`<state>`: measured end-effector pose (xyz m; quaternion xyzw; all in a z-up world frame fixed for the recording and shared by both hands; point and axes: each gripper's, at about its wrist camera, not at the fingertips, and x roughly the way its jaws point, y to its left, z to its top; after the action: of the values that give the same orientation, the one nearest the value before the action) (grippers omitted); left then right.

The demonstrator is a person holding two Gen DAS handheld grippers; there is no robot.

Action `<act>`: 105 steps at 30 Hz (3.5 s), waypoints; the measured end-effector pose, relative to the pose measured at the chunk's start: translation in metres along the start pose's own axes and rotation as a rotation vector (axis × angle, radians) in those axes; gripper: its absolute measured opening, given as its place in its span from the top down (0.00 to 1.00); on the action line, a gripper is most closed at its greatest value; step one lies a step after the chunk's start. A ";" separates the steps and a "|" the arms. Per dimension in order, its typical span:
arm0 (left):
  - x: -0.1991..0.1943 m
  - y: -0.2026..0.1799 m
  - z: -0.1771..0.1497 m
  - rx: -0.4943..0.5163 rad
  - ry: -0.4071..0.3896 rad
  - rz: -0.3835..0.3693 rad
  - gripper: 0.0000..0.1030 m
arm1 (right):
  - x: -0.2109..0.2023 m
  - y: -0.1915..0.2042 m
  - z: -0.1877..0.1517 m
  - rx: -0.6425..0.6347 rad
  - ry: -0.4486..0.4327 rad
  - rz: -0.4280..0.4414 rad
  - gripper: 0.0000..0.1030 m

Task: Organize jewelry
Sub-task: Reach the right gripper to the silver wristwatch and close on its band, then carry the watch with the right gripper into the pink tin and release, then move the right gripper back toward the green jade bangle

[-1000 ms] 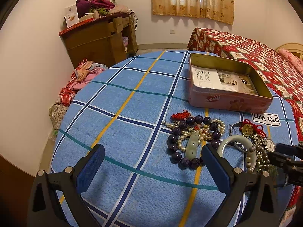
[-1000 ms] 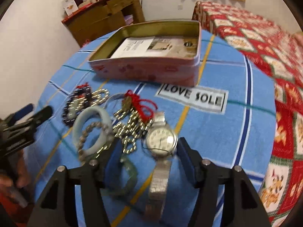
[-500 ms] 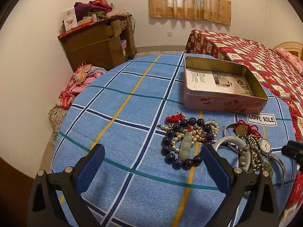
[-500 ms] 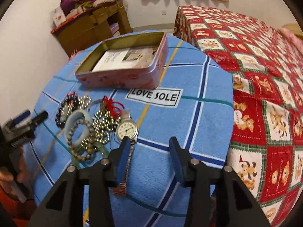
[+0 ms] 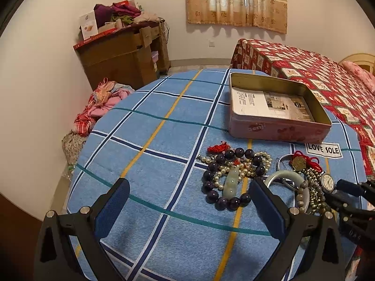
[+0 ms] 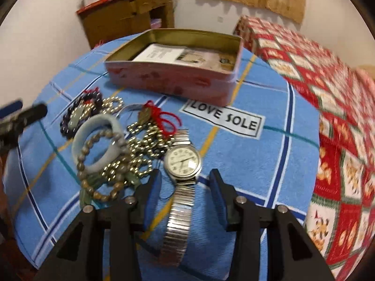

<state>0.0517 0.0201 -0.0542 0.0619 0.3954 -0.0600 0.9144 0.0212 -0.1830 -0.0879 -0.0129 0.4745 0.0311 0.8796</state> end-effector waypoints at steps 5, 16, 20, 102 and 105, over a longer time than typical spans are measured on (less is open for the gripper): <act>0.001 0.001 0.000 -0.002 0.006 -0.003 0.01 | 0.009 -0.010 0.011 0.044 -0.008 0.002 0.55; 0.001 0.007 0.002 -0.018 0.001 -0.008 0.01 | -0.029 -0.029 0.011 0.123 -0.102 -0.007 0.62; -0.001 0.004 0.003 -0.015 -0.004 -0.021 0.01 | -0.069 -0.040 0.027 0.147 -0.230 0.000 0.62; 0.013 0.014 0.019 -0.032 -0.008 0.004 0.01 | -0.038 -0.068 0.041 0.353 -0.178 -0.096 0.45; 0.000 0.009 0.019 -0.023 -0.023 0.004 0.01 | -0.047 -0.066 0.031 0.359 -0.187 -0.077 0.45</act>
<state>0.0662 0.0257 -0.0409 0.0517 0.3855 -0.0543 0.9196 0.0258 -0.2490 -0.0323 0.1292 0.3877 -0.0865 0.9086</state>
